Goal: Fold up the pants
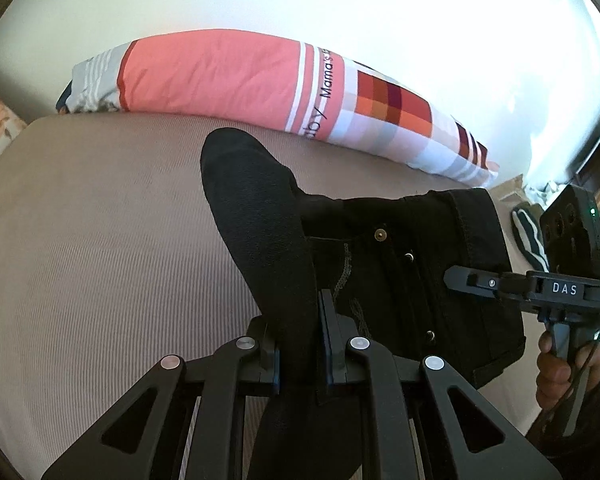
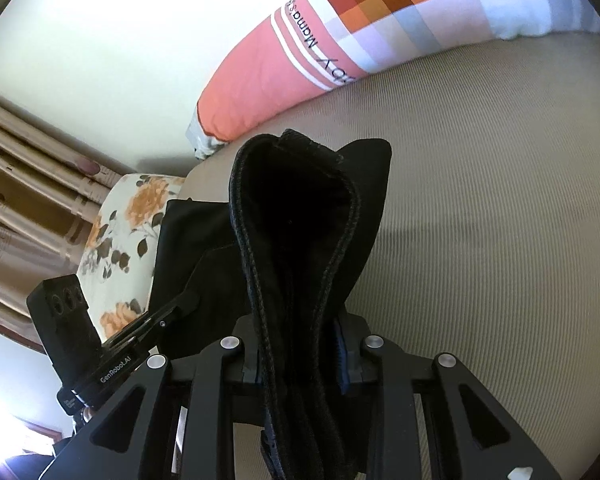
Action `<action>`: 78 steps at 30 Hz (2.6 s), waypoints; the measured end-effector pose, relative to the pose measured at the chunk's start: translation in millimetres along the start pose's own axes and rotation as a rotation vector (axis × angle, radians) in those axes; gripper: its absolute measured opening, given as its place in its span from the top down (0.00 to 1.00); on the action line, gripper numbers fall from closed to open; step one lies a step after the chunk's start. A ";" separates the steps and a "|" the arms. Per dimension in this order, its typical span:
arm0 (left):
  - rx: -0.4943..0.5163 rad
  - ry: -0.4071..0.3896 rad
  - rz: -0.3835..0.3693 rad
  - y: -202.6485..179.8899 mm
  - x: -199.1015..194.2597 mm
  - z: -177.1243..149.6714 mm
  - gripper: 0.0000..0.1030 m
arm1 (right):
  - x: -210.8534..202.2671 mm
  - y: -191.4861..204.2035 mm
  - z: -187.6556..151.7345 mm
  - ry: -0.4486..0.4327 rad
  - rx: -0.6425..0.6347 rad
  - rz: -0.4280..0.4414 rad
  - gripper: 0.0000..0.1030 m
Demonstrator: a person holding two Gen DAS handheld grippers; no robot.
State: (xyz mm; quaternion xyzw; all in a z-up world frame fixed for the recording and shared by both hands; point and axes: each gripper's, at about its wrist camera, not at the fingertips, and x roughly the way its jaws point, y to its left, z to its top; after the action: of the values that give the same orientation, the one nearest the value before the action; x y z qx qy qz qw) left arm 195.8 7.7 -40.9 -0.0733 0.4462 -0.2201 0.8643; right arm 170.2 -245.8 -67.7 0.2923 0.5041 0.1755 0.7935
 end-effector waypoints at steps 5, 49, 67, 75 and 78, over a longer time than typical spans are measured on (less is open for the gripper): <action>0.004 -0.006 0.009 8.9 22.9 27.9 0.86 | 13.0 -2.5 29.2 -0.001 -0.022 -0.021 0.76; 0.030 -0.006 0.344 20.4 -10.7 -19.1 0.41 | -19.5 41.6 -60.0 -0.154 -0.239 -0.495 0.38; 0.057 -0.134 0.427 -24.8 -91.5 -82.6 0.41 | -50.8 109.1 -134.1 -0.309 -0.305 -0.552 0.29; 0.061 -0.131 0.448 -29.0 -91.6 -96.0 0.41 | -50.8 110.5 -145.2 -0.347 -0.309 -0.535 0.26; 0.069 -0.130 0.459 -31.3 -89.9 -100.1 0.41 | -49.2 108.2 -147.4 -0.347 -0.321 -0.533 0.26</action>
State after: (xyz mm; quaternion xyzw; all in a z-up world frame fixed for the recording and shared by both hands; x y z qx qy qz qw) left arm 60.1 26.9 -23.5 0.0456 0.3870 -0.0277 0.9205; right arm 17.7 -148.6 -11.3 0.0476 0.3863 -0.0129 0.9211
